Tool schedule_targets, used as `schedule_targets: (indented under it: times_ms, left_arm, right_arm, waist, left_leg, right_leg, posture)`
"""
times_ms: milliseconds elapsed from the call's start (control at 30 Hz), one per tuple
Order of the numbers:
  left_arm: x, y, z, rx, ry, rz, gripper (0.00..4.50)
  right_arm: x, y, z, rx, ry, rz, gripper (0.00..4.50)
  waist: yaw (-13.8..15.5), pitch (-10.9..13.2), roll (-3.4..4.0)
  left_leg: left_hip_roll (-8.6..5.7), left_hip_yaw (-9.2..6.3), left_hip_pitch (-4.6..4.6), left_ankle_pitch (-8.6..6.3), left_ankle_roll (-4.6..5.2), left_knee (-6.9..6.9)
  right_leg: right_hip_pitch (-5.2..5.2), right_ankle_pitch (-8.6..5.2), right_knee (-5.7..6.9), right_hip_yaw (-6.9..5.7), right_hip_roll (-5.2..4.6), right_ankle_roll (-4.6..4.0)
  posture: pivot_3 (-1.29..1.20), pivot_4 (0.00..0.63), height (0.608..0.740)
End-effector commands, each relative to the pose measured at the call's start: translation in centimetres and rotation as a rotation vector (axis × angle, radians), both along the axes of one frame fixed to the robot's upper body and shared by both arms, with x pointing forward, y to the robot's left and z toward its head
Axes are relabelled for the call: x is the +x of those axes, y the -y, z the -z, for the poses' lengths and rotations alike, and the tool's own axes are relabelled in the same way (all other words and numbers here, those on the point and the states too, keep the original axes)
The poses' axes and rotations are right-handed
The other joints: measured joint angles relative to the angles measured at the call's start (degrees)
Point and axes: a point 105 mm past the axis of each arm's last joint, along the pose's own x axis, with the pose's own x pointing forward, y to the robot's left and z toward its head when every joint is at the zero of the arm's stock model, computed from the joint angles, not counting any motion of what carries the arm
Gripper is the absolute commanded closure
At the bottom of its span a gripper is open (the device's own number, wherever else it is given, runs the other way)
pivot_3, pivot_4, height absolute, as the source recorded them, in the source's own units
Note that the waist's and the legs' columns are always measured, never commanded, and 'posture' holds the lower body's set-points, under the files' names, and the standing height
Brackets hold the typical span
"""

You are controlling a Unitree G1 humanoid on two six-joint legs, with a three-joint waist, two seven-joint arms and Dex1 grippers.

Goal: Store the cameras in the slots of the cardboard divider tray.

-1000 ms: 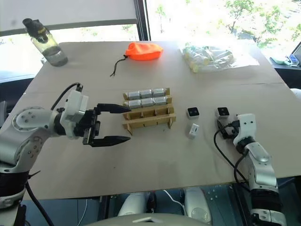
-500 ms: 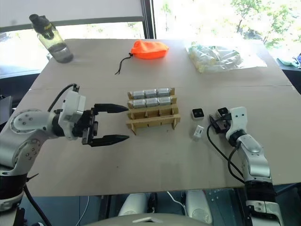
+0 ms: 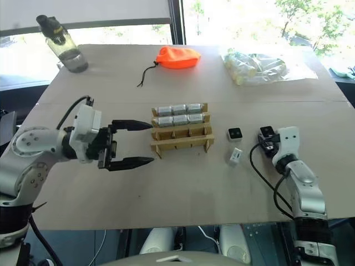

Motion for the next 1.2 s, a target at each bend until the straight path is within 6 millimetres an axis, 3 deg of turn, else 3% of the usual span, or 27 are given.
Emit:
schedule_targets:
  times_ms: [33,133,233,367,533,833,1200]
  left_arm:
    - [1.1,0.1,-0.4,-0.011,-0.042,-0.061,0.0]
    - [1.9,0.4,-1.3,-0.067,-0.074,-0.061,0.0]
    - [3.6,0.8,-2.7,-0.122,-0.057,-0.082,0.0]
    - [6.4,1.4,-2.7,-0.103,-0.109,-0.159,0.0]
    - [6.8,3.3,-2.2,-0.076,-0.183,-0.056,0.0]
    - [7.1,3.9,-1.7,-0.004,-0.224,0.014,0.0]
    - [6.5,3.8,-1.3,0.046,-0.263,0.073,0.0]
  right_arm:
    - [0.2,-1.1,-5.2,-0.127,0.163,-0.123,2.55]
    - [0.1,-3.7,-7.2,-0.232,0.201,-0.287,2.55]
    - [0.1,-7.6,-9.4,-0.384,0.275,-0.494,2.55]
    - [0.3,-11.8,-10.0,-0.716,0.39,-0.713,2.55]
    - [-0.3,-17.0,-10.9,-0.952,0.632,-0.929,2.55]
    - [-1.6,-21.0,-10.6,-1.138,0.893,-1.103,2.55]
    - [-1.3,-21.9,-10.4,-1.162,0.959,-1.082,2.55]
  waist:
    - [0.0,0.0,-0.01]
    - [-0.1,0.0,-0.01]
    - [-0.2,0.0,-0.03]
    - [0.1,0.0,-0.04]
    - [0.1,0.1,-0.11]
    - [0.1,0.1,-0.12]
    - [0.0,0.1,-0.12]
  left_leg:
    - [-0.01,0.0,-0.04,0.0,0.0,0.01]
    - [0.0,-0.03,-0.08,0.0,0.0,0.01]
    - [0.01,-0.04,-0.08,0.01,-0.01,0.03]
    - [-0.09,-0.13,-0.13,0.01,-0.01,0.03]
    - [-0.11,-0.16,-0.35,0.01,-0.01,0.11]
    - [-0.11,-0.31,-0.49,0.03,-0.04,0.2]
    - [-0.1,-0.32,-0.43,0.05,-0.09,0.26]
  right_leg:
    - [-0.05,0.0,0.02,0.01,0.0,0.0]
    - [-0.12,0.0,0.04,0.0,0.07,0.01]
    - [-0.14,0.0,0.05,-0.05,0.17,0.01]
    - [-0.15,0.01,0.02,-0.13,0.23,0.0]
    - [-0.24,0.01,-0.02,-0.38,0.1,0.02]
    - [-0.31,0.01,0.05,-0.61,-0.06,0.03]
    - [-0.28,0.01,0.16,-0.6,-0.07,0.03]
  posture:
    - [0.0,0.15,0.726]
    - [0.0,0.15,0.726]
    - [0.0,0.15,0.726]
    - [0.0,0.15,0.726]
    - [0.0,0.15,0.726]
    - [0.0,0.15,0.726]
    - [0.0,0.15,0.726]
